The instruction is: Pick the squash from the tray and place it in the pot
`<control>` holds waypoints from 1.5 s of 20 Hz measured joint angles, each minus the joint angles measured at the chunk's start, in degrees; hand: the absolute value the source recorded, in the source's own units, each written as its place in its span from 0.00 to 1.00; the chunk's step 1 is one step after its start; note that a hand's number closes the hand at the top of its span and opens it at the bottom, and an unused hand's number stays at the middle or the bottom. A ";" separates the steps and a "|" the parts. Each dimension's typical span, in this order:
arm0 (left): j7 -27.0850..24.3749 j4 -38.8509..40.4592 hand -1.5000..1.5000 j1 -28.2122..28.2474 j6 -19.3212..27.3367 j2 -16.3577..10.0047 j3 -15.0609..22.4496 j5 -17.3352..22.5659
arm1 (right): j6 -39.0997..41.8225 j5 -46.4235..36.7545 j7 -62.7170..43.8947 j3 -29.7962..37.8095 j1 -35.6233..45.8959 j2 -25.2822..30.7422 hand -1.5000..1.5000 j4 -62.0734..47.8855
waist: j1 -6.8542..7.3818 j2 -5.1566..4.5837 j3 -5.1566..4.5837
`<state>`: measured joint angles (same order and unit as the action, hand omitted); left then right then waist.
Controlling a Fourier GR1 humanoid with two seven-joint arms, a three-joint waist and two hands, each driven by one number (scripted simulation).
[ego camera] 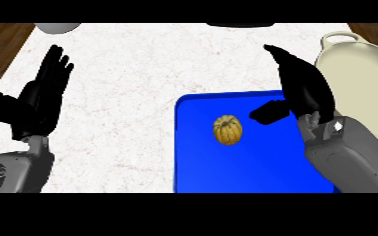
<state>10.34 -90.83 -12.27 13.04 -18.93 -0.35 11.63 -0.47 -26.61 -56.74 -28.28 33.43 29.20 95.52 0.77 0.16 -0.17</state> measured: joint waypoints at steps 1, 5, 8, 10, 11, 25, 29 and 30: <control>0.07 0.08 0.50 -0.20 0.00 0.10 0.07 -0.04 | 2.24 1.50 -1.65 -0.31 1.28 -1.00 0.00 -1.06 | 0.19 -0.06 -0.01; 0.05 -0.17 0.50 -0.28 0.14 0.76 0.81 -0.53 | 9.20 7.26 -5.49 -1.99 4.98 -4.72 0.00 -5.95 | 0.85 -0.17 -0.04; 0.50 -0.38 0.50 -0.92 0.47 1.22 1.09 -0.70 | 12.13 10.60 -6.81 -3.28 7.40 -7.07 0.00 -11.24 | 1.12 -0.30 -0.04; 0.60 -0.53 0.50 -0.81 0.30 1.00 1.01 -0.75 | 13.54 12.75 -7.67 -4.17 8.58 -8.69 0.00 -14.76 | 1.34 -0.32 -0.05; 0.68 -0.58 0.50 -0.75 0.08 0.89 0.98 -0.67 | 14.05 13.53 -8.12 -4.77 9.14 -9.81 0.00 -16.49 | 1.38 -0.32 -0.05; 0.67 -1.19 0.50 0.56 0.33 1.48 0.30 -1.55 | 16.21 16.43 -10.08 -7.21 15.47 -21.21 0.00 -34.40 | 0.06 -0.09 0.08; 1.80 -2.30 0.50 0.86 -0.09 0.65 -0.61 -1.08 | 16.80 15.94 -10.04 -7.78 15.82 -20.99 0.00 -37.73 | -0.24 0.01 0.09; 2.13 -2.45 0.50 0.71 0.39 1.00 -0.30 -1.48 | 16.82 15.49 -10.05 -8.29 15.68 -21.25 0.00 -38.41 | -0.35 0.03 0.10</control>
<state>12.47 -93.28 -11.57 13.42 -17.93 -0.64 10.15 16.35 -11.12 -66.79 -36.57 49.11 7.95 57.10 0.42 0.19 -0.07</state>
